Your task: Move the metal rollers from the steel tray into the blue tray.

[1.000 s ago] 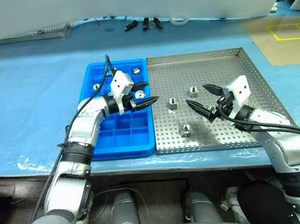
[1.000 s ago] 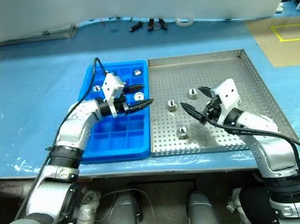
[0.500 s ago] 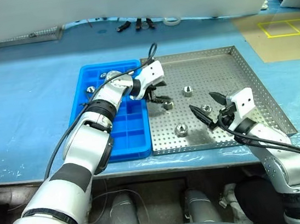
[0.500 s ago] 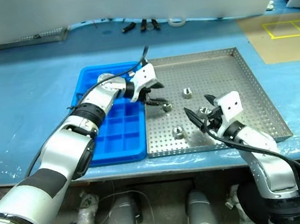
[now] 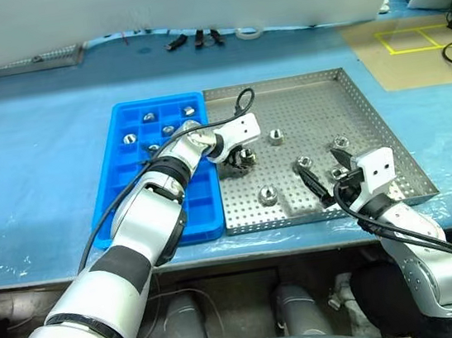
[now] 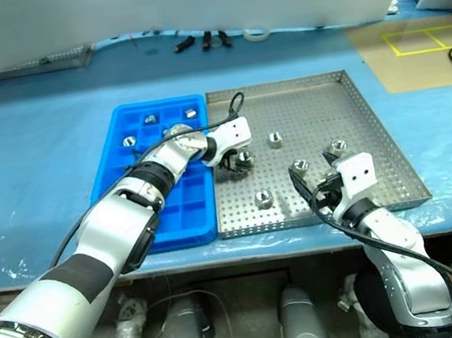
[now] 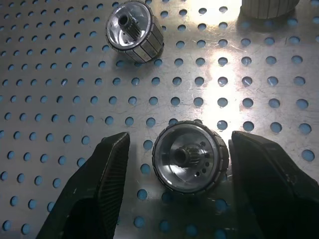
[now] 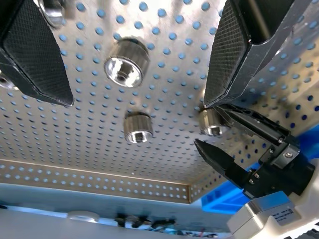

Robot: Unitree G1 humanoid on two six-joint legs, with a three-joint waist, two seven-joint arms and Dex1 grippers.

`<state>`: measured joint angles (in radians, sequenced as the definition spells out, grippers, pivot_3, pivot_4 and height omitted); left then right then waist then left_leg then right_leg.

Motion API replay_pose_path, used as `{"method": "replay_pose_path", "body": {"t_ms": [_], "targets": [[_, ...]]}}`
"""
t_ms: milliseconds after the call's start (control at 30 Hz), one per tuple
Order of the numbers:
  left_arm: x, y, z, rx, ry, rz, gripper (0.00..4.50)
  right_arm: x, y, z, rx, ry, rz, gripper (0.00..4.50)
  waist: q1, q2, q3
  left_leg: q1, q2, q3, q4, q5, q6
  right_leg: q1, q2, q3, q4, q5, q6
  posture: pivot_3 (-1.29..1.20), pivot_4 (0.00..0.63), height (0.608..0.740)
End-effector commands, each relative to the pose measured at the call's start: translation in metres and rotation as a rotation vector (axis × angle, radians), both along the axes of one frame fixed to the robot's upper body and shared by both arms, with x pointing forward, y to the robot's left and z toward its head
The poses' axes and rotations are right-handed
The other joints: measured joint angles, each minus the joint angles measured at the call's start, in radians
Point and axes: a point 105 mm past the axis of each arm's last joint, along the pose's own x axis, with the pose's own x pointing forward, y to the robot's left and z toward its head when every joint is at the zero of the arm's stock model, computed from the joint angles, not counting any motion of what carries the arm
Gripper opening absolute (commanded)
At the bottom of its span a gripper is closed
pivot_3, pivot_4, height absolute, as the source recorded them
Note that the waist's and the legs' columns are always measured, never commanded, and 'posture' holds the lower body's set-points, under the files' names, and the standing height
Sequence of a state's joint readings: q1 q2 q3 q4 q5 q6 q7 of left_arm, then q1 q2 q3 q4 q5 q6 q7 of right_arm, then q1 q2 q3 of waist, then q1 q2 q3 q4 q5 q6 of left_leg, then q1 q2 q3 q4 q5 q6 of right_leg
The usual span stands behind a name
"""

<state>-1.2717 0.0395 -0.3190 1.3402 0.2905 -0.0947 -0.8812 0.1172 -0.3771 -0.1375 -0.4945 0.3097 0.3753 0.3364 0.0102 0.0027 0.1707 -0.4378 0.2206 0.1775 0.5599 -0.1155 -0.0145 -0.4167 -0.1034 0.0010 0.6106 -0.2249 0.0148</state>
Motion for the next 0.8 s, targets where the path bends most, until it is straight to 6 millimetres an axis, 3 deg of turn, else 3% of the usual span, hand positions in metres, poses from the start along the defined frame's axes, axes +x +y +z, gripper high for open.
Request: {"method": "replay_pose_path", "body": {"t_ms": [33,200,300,400,600,733,800], "targets": [[0.003,0.015,-0.016,0.056,0.024,0.065,3.45,-0.003,-0.003,0.019,-0.013,-0.086,-0.021,4.41,-0.011,0.0,0.0,0.0,0.0,0.0,0.0,0.0,0.001,0.0,0.0,0.0,-0.001,0.0,0.001,-0.47,0.15,0.74],[-0.002,0.018,-0.026,0.09,0.053,0.048,3.45,-0.002,-0.002,0.018,-0.014,-0.09,-0.032,4.41,-0.023,0.0,0.0,0.004,-0.003,0.0,0.0,-0.002,0.003,0.007,-0.003,-0.001,-0.004,0.0,0.001,-0.47,0.15,0.74],[-0.003,0.019,-0.028,0.096,0.055,0.038,2.85,-0.002,-0.003,0.018,-0.016,-0.092,-0.039,4.44,-0.026,0.0,0.0,0.007,-0.006,0.0,0.0,-0.003,0.004,0.011,-0.005,-0.001,-0.005,0.0,0.001,-0.47,0.15,0.74],[0.0,0.024,-0.031,0.13,0.026,0.058,1.92,0.0,-0.003,0.018,-0.018,-0.094,-0.042,4.44,-0.027,0.0,0.0,0.007,-0.008,0.0,0.0,-0.003,0.005,0.011,-0.006,0.0,-0.006,0.0,0.001,-0.46,0.15,0.74],[0.0,0.025,-0.029,0.098,0.031,0.06,1.86,0.001,0.001,0.017,-0.014,-0.092,-0.022,4.44,-0.028,0.0,0.0,0.008,-0.008,0.0,0.0,-0.003,0.005,0.011,-0.006,0.0,-0.006,0.0,0.002,-0.45,0.15,0.74],[0.003,0.023,-0.016,0.016,0.039,0.069,1.86,0.003,0.003,0.019,-0.009,-0.095,-0.006,4.44,-0.028,0.0,-0.001,0.008,-0.008,0.0,-0.001,-0.003,0.005,0.011,-0.006,0.0,-0.006,0.0,0.002,-0.43,0.15,0.74],[0.004,0.018,-0.001,-0.065,0.046,0.045,1.86,0.004,0.007,0.024,0.002,-0.106,0.018,4.44,-0.03,0.0,0.0,0.007,-0.008,0.0,-0.002,-0.003,0.005,0.01,-0.006,0.0,-0.006,0.0,0.002,-0.42,0.15,0.74]]}}
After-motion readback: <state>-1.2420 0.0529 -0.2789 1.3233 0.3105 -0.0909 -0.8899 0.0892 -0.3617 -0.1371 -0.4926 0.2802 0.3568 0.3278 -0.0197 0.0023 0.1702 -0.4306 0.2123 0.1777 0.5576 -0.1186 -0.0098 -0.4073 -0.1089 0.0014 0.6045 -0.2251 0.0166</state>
